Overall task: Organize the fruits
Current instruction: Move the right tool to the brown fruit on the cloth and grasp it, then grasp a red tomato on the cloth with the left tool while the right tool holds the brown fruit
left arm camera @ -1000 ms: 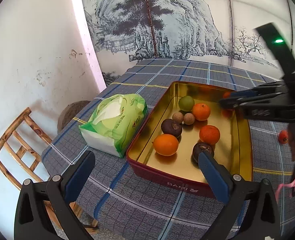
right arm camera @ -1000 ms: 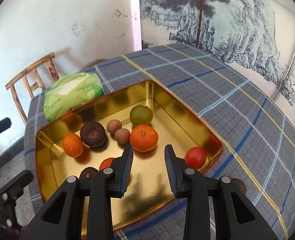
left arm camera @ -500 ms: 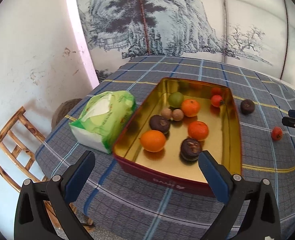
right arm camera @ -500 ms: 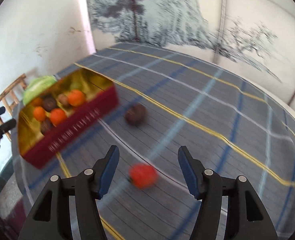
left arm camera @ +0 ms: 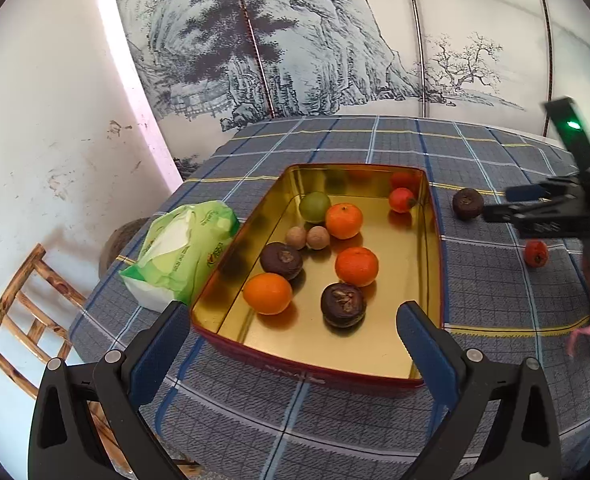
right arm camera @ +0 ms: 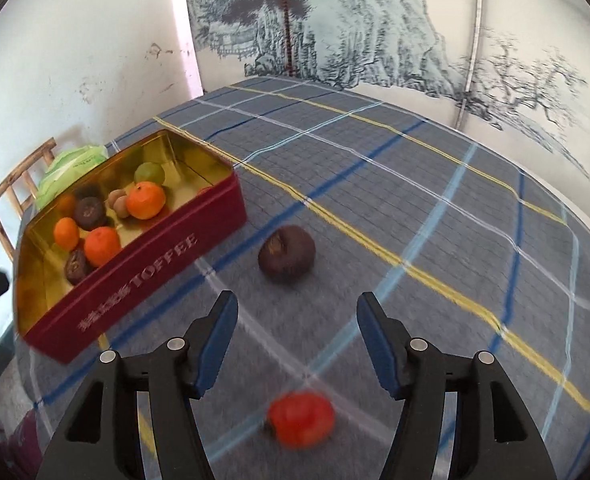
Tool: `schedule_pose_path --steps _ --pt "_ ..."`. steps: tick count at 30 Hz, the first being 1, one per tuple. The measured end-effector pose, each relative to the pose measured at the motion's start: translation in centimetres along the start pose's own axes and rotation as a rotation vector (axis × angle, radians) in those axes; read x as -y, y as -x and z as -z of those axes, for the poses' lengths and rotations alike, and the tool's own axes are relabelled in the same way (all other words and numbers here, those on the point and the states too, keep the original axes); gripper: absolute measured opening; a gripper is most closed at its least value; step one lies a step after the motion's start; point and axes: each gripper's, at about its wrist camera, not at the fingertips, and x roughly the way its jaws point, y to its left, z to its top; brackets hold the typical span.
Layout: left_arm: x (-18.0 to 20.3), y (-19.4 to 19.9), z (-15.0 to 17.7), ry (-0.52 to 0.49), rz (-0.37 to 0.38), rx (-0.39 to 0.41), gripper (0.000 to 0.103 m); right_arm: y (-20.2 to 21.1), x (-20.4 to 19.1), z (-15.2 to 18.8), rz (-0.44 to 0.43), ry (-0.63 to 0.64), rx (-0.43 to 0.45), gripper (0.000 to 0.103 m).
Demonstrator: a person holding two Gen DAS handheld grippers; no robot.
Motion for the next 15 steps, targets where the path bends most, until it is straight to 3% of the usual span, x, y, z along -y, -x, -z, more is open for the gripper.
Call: schedule_pose_path --steps 6,8,9,12,15 --pt "1.3 -0.5 -0.8 -0.027 0.006 -0.002 0.102 -3.7 2.7 -1.7 -0.034 0.019 -0.041 0.063" --pt "1.8 -0.6 -1.0 -0.038 0.008 -0.011 0.102 -4.9 3.6 -1.5 -0.029 0.03 -0.095 0.04" --pt "2.1 -0.6 -1.0 -0.042 0.008 -0.012 0.102 -4.9 3.7 -1.2 -0.026 0.039 -0.109 0.04" --pt "2.7 -0.1 -1.0 -0.059 0.007 -0.001 0.103 -3.7 -0.4 -1.4 -0.016 0.063 -0.088 0.039" --pt "3.5 0.3 -1.1 -0.075 0.014 0.004 0.103 0.3 0.2 1.3 -0.009 0.019 -0.046 0.039"
